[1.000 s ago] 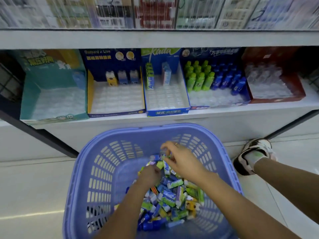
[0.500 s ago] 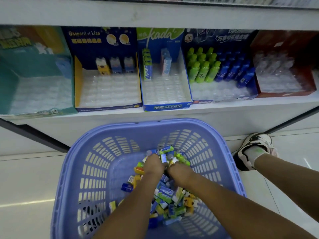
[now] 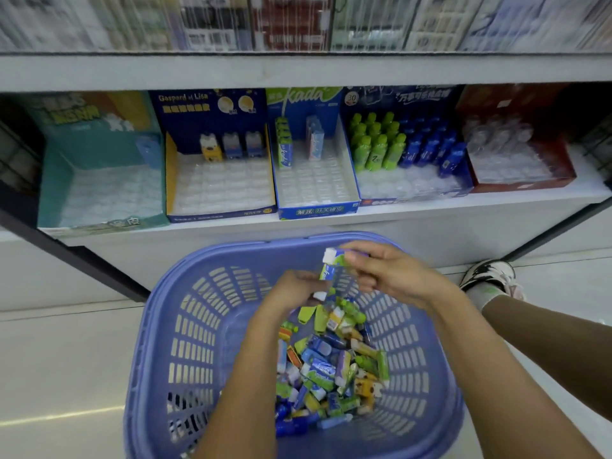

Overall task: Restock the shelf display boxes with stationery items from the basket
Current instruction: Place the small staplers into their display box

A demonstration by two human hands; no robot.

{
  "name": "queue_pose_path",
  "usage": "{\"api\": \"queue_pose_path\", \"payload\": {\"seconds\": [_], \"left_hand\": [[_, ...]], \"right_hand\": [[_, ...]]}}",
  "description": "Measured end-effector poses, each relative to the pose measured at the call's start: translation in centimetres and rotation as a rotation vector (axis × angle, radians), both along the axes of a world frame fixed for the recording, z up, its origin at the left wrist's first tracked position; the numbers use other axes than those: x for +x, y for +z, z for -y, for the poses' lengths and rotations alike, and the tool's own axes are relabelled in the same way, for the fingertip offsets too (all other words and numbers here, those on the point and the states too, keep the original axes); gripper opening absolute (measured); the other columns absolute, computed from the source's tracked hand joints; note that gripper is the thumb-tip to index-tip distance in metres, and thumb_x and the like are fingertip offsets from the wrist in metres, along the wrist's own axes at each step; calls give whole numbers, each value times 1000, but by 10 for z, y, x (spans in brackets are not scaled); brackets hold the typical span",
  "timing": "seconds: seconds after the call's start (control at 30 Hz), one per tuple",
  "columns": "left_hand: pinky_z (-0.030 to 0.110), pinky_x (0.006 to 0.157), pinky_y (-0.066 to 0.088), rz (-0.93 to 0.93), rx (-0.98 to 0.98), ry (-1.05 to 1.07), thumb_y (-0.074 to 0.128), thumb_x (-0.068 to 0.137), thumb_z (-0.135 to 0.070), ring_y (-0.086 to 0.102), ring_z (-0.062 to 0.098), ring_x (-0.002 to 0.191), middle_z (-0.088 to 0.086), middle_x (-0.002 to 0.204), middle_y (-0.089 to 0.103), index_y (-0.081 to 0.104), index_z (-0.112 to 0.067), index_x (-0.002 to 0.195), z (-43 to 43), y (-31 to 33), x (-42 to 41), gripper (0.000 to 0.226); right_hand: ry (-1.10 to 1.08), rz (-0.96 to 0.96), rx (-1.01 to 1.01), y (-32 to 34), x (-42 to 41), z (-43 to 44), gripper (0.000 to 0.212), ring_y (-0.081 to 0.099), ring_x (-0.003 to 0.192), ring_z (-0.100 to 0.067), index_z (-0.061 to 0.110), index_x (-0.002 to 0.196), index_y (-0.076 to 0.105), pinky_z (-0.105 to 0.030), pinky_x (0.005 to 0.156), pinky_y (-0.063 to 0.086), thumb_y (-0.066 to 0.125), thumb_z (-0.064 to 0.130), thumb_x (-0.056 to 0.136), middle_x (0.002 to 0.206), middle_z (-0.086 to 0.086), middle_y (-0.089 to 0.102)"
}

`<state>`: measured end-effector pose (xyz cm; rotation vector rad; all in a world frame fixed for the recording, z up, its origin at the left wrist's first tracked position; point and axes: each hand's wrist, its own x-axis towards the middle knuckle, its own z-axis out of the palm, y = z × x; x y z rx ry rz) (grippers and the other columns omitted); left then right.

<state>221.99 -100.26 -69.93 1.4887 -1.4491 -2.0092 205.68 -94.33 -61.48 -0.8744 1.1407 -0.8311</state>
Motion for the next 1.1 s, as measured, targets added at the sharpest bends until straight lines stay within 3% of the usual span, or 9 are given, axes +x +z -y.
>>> {"api": "queue_pose_path", "payload": {"seconds": [0.1,0.23,0.33,0.43,0.6,0.7,0.83,1.0,1.1], "left_hand": [[17,64,53,-88,-151,-26,67,86,-19,57,7,63,2,70,59,65,-10,79,11,47,7,12],[14,61,51,-290,-300,120,62,89,-13,60,6,65,-4,70,65,67,-16,81,24,92,6,10],[17,67,55,-329,-357,280,59,91,-14,65,14,79,1,80,71,66,-15,86,29,96,6,9],[21,73,56,-401,-292,376,59,92,-16,69,13,88,4,90,74,67,-13,95,28,90,3,9],[18,73,56,-453,-267,415,61,91,-15,71,13,88,4,92,74,67,-14,95,30,86,-2,8],[20,76,56,-466,-254,401,61,90,-15,71,15,89,2,89,75,68,-14,94,31,85,0,8],[24,80,56,-482,-252,382,61,90,-15,71,14,90,-1,87,75,68,-16,92,31,84,0,7],[26,82,56,-475,-243,373,61,90,-17,70,16,93,-1,89,75,68,-14,96,30,86,2,9],[28,84,55,-471,-229,381,60,91,-17,70,17,94,0,90,75,68,-16,96,29,89,3,9]], "right_hand": [[-229,110,-129,29,-1,12,24,34,51,-8,17,94,70,-17,49,34,50,30,91,67,-2,49],[-300,-313,-411,60,-5,42,20,49,61,-8,18,106,66,-16,61,45,59,9,90,73,4,54],[-412,-527,-487,70,0,77,26,59,77,-15,11,101,61,-28,74,53,71,3,79,84,-1,61],[-360,-717,-584,69,9,114,23,60,87,-16,9,106,66,-29,84,50,69,9,82,98,-6,65],[-161,-1006,-708,63,23,157,23,61,89,-15,10,108,67,-18,77,44,66,15,85,103,-5,68],[-127,-1033,-704,66,28,170,21,55,80,-9,9,100,65,-13,66,36,71,16,81,88,2,63],[-37,-1031,-653,71,28,175,18,56,78,-7,12,95,65,-5,62,39,73,18,80,86,6,61],[-2,-1157,-778,68,36,171,19,62,89,-22,5,94,72,-29,82,49,75,15,78,98,-10,66],[-69,-1184,-817,60,41,162,22,63,90,-24,6,99,72,-33,84,49,72,17,80,101,-11,67]]}}
